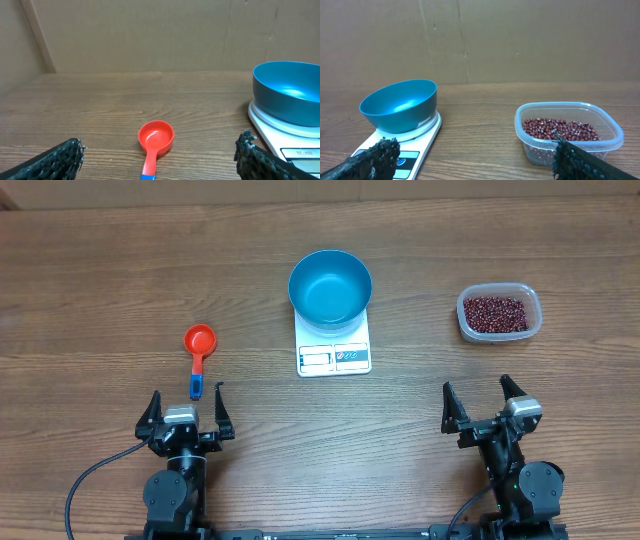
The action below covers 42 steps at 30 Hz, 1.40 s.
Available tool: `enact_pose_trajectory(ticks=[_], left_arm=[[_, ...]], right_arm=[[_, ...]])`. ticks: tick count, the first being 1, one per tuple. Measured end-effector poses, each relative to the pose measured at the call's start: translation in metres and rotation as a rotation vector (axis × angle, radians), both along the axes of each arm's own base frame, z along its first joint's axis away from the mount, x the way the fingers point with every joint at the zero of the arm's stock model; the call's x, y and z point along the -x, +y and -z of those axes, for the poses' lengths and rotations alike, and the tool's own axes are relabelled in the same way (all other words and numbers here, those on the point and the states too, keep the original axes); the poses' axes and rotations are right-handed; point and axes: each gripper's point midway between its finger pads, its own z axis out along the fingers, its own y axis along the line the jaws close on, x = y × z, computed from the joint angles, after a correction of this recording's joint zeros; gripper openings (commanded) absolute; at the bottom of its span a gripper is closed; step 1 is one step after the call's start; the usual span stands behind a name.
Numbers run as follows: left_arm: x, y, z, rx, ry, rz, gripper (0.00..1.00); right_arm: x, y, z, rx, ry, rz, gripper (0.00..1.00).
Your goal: Scoop item into bowl and weigh 150g on scale
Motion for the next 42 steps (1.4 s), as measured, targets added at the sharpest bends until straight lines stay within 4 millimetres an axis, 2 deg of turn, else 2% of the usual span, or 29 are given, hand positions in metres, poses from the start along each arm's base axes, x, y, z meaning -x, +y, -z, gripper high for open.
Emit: enact_pose_trajectory(ticks=[42], left_arm=[[-0.0003,-0.0034,0.0001,0.034,-0.002,0.018,1.00]], right_arm=[[0.0000,0.0002,-0.0002,-0.001,-0.001,-0.001,1.00]])
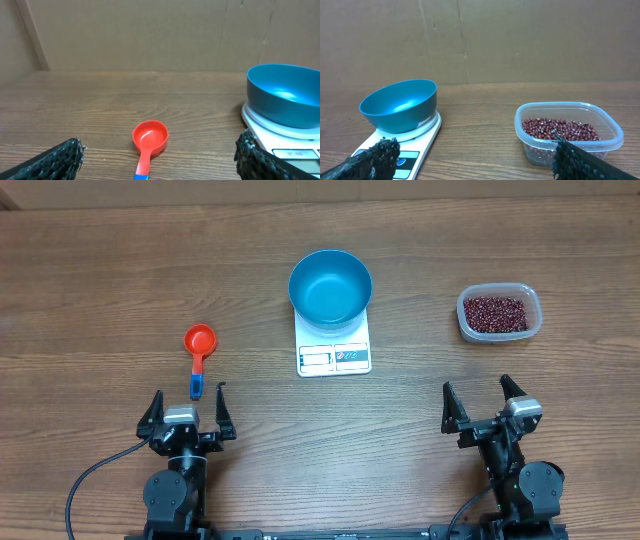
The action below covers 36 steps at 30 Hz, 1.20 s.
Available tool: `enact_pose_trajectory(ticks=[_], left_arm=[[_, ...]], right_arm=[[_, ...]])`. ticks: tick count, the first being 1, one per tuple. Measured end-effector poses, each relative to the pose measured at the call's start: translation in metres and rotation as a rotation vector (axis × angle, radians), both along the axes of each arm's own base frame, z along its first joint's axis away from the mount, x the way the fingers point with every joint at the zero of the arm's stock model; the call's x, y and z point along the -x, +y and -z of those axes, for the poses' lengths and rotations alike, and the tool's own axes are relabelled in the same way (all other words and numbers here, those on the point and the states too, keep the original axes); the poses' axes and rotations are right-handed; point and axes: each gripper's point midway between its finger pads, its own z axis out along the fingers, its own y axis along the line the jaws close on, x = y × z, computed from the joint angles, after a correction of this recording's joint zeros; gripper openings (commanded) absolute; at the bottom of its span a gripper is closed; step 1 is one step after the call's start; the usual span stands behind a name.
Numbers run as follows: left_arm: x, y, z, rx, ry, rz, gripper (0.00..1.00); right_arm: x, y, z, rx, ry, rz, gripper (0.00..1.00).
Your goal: Scoop item into bowl and weigh 150g on scale
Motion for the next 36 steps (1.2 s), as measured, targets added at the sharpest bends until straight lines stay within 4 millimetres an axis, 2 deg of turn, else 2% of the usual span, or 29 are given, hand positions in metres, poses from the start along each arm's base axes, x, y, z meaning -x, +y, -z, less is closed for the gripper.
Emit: enact_pose_trajectory(ticks=[10,18,24,30,36], left_arm=[[0.000,-0.004,0.001,0.032,0.007,0.024,1.00],[0.001,-0.005,-0.009,0.044,-0.008,0.027,1.00],[-0.001,-0.005,-0.006,0.041,0.060,0.025,1.00],[-0.012,-0.006,-0.027,0.048,0.131,0.023,1.00],[-0.027,-0.014,-0.044,0.072,0.295,0.051,1.00]], right_arm=[[0.000,0.000,0.000,0.000,0.001,0.000,1.00],[0.000,0.000,0.000,0.001,0.000,0.000,1.00],[0.000,0.000,0.000,0.000,0.001,0.000,1.00],[0.000,0.000,0.000,0.000,0.000,0.000,1.00],[0.000,0.000,0.000,0.000,0.000,0.000,1.00]])
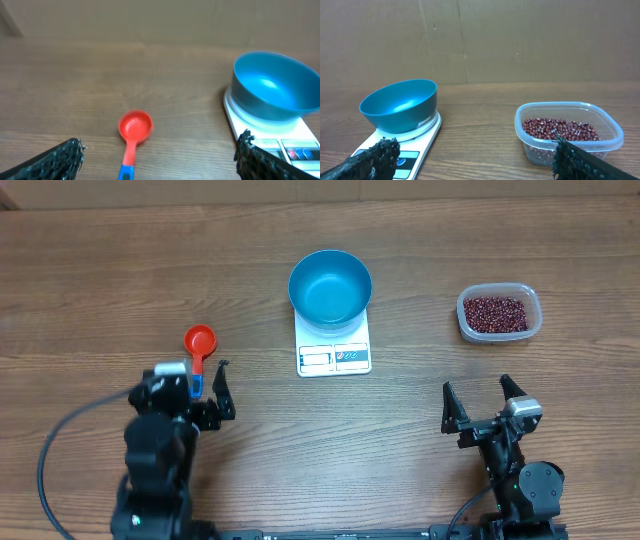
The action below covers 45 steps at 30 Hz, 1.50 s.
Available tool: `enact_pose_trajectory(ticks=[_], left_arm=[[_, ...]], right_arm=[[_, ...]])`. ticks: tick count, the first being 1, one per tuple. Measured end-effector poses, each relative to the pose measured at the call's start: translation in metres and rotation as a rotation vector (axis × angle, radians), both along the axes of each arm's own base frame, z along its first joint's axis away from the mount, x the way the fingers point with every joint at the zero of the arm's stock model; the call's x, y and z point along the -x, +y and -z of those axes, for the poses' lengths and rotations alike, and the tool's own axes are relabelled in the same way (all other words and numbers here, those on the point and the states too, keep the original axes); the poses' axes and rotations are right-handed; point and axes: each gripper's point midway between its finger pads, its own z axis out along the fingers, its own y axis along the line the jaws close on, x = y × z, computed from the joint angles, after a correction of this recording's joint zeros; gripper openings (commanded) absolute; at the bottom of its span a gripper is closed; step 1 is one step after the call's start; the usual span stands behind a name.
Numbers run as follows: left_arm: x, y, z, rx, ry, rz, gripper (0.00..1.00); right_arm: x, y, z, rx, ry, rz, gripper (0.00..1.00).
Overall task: Scoop item into bowl and weigh 150g on scale
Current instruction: 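Move the left gripper forward toward the red scoop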
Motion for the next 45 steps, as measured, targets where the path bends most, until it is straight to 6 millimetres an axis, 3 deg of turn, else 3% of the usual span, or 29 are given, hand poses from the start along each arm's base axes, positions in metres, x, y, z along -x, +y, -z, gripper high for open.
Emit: enact_pose_trajectory(ticks=[9,15,23,27,36,45], left_arm=[[-0.024,-0.026,-0.010,0.062,0.294,0.116,1.00],[-0.042,-0.034,-0.012,0.083,0.368,0.148,0.99],[-0.047,-0.040,0.001,0.101,0.414,0.173,1.00],[-0.047,-0.034,0.000,0.115,0.431,0.155,0.96],[-0.056,0.002,0.003,0.164,0.552,0.050,1.00],[-0.065,0.005,0.019,0.177,0.617,0.039,1.00]], right_arm=[[0.000,0.000,0.000,0.000,0.000,0.000,1.00],[0.000,0.000,0.000,0.001,-0.001,0.000,1.00],[0.000,0.000,0.000,0.000,0.000,0.000,1.00],[0.000,0.000,0.000,0.001,-0.001,0.000,1.00],[0.000,0.000,0.000,0.001,-0.001,0.000,1.00],[0.000,0.000,0.000,0.001,-0.001,0.000,1.00]])
